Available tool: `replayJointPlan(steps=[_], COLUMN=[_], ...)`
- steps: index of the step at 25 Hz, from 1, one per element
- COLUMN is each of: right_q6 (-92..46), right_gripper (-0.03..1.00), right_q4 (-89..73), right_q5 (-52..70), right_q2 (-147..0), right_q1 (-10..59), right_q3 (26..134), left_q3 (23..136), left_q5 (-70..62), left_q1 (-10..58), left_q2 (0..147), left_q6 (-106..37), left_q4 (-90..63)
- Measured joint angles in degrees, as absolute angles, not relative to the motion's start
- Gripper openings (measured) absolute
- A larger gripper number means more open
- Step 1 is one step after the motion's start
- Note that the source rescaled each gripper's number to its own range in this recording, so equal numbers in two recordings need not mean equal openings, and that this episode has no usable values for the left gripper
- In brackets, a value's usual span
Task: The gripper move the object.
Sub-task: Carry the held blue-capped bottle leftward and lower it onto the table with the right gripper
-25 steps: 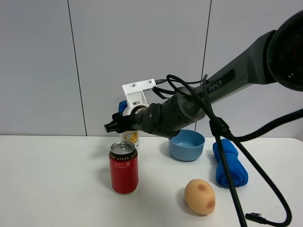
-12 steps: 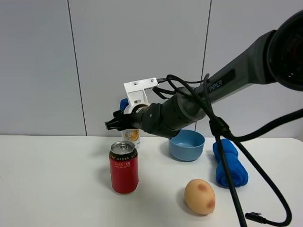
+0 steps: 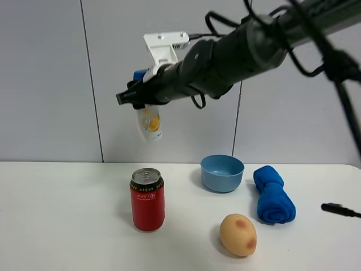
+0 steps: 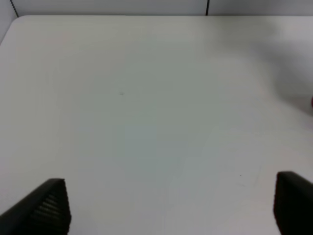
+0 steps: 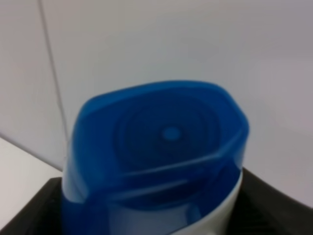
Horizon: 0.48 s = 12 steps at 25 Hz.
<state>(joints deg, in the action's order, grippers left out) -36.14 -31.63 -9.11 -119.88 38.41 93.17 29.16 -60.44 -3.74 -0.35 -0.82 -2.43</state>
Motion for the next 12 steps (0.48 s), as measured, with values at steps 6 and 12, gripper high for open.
replayJointPlan(steps=[6,12], right_q6=[-39.7,-40.5], right_gripper=[0.01,0.01], right_q4=[-29.6,-27.9], right_q5=[-2.7,7.0], right_q2=[-108.1,-96.7], right_q1=[38.4,38.4], right_q3=[93.2,93.2], left_q3=[29.2,29.2], left_q5=[-60.4,-60.4], left_q1=[-3.7,-3.7], left_q2=[-0.4,-0.4], left_q6=[-0.8,-0.8], left_q4=[-2.4,-2.4])
